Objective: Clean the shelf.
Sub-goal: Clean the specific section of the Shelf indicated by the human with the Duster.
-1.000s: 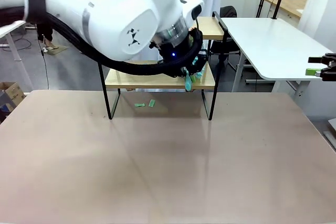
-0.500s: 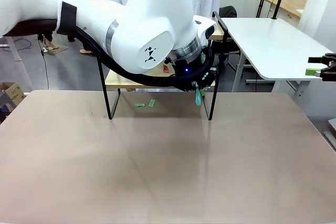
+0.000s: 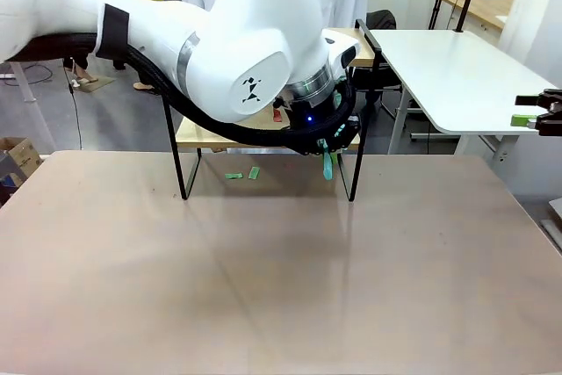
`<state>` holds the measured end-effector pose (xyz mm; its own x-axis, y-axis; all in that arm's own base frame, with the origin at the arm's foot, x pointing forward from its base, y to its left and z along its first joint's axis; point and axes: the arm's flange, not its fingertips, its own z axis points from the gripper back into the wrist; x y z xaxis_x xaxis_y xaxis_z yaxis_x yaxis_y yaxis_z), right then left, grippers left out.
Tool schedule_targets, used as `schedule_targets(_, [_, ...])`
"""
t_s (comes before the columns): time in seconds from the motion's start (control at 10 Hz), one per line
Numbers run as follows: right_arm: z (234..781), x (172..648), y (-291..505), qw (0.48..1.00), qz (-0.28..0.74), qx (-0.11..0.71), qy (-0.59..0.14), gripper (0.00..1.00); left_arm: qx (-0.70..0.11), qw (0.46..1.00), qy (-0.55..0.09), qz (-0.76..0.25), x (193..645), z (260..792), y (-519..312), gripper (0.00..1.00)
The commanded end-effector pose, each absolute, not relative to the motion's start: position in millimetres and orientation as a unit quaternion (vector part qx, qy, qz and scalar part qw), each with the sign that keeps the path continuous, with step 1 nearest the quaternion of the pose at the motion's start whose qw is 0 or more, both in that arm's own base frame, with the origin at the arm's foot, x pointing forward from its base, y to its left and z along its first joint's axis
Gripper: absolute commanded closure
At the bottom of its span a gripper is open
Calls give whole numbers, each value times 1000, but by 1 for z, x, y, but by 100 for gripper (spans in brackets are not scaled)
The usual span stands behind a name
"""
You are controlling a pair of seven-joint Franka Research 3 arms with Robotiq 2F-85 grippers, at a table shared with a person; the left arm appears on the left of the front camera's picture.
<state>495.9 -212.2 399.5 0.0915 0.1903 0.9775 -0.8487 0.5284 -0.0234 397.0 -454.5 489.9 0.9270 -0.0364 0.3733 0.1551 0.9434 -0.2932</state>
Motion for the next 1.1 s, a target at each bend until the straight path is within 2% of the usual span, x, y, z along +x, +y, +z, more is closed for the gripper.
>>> schedule_targets(0.0, [402,495,-210,675,385,297,-556,0,-152,975,-158,-40,397,489,-438,87])
schedule_targets(0.4, [402,495,-210,675,385,297,-556,0,-116,986,-121,-10,404,493,-386,87])
schedule_targets(1.0, [402,495,-210,675,385,297,-556,0,35,995,-82,43,397,505,-285,87])
